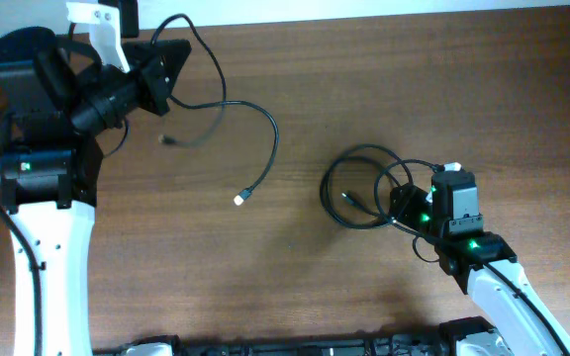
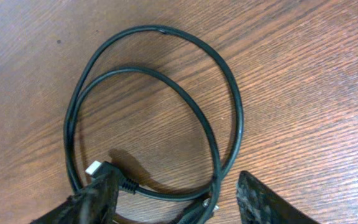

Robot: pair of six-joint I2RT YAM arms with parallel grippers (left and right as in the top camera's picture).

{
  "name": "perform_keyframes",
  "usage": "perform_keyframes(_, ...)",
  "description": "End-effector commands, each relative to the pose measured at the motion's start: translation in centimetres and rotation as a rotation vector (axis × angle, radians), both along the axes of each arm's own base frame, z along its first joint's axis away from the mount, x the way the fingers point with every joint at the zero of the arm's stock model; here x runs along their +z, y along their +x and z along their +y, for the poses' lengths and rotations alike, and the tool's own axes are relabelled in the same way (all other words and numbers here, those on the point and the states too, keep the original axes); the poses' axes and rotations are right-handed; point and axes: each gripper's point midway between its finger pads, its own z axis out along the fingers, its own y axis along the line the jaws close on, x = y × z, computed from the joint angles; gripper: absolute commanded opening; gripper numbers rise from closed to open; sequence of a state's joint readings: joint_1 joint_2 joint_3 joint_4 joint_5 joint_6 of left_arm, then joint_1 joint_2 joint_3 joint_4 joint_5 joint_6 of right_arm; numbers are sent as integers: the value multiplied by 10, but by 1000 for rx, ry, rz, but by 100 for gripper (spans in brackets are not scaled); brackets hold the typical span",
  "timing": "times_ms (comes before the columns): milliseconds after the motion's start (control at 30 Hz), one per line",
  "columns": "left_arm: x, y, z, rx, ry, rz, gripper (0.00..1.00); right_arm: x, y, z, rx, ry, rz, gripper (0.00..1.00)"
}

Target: Untangle cables

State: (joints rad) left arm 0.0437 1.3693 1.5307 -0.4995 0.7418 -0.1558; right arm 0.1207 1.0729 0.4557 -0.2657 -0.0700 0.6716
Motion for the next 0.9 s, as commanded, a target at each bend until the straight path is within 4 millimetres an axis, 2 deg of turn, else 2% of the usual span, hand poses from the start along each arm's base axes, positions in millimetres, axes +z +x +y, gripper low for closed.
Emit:
perform_keyframes(0,-25,10,0,14,-4,99,0,-12,-11,-3,1,-25,68,79)
perform_keyframes(33,-29,13,3,34,4,112,0,-16,-16,-4,1,-28,93,80)
perform_keyframes(67,-34,16,9,76,21,127,0,-21,-20,-4,1,-32,120,99)
perform_keyframes(167,-46,20,23,161,61,168,0,-24,-21,-4,1,-34,134,99)
perform_keyframes(300,-70,32,74,452,203,226,0,-24,-21,-4,1,-34,134,99)
perform_keyframes(400,-83,41,87,517,241,250,0,-24,-21,-4,1,-34,134,99)
perform_keyframes(467,-91,56,127,724,339,239,0,-24,-21,-4,1,-34,134,99)
perform_keyframes(533,-94,78,145,821,365,193,0,-24,-21,-4,1,-34,134,99)
perform_keyframes(567,-97,102,156,880,366,144,0,-24,-21,-4,1,-34,134,99)
perform_keyframes(600,-102,113,164,921,371,123,0,-24,-21,-4,1,-34,134,99)
perform_keyframes(667,-140,150,182,972,378,118,0,-24,-21,-4,1,-34,134,99)
perform_keyframes(700,-167,161,187,974,391,149,0,-24,-21,-4,1,-34,134,99)
perform_keyframes(733,-206,169,193,971,417,213,0,-24,-21,-4,1,-34,134,99)
perform_keyframes(767,-253,171,199,985,411,312,0,-24,-21,-4,1,-34,134,99)
perform_keyframes(800,-274,171,202,1000,393,360,8,-24,-21,-4,1,-34,134,99)
perform_keyframes(833,-305,166,208,1028,368,441,7,-24,-21,-4,1,-34,134,99)
perform_keyframes(867,-327,156,214,1075,317,528,0,-24,-21,-4,1,-34,134,99)
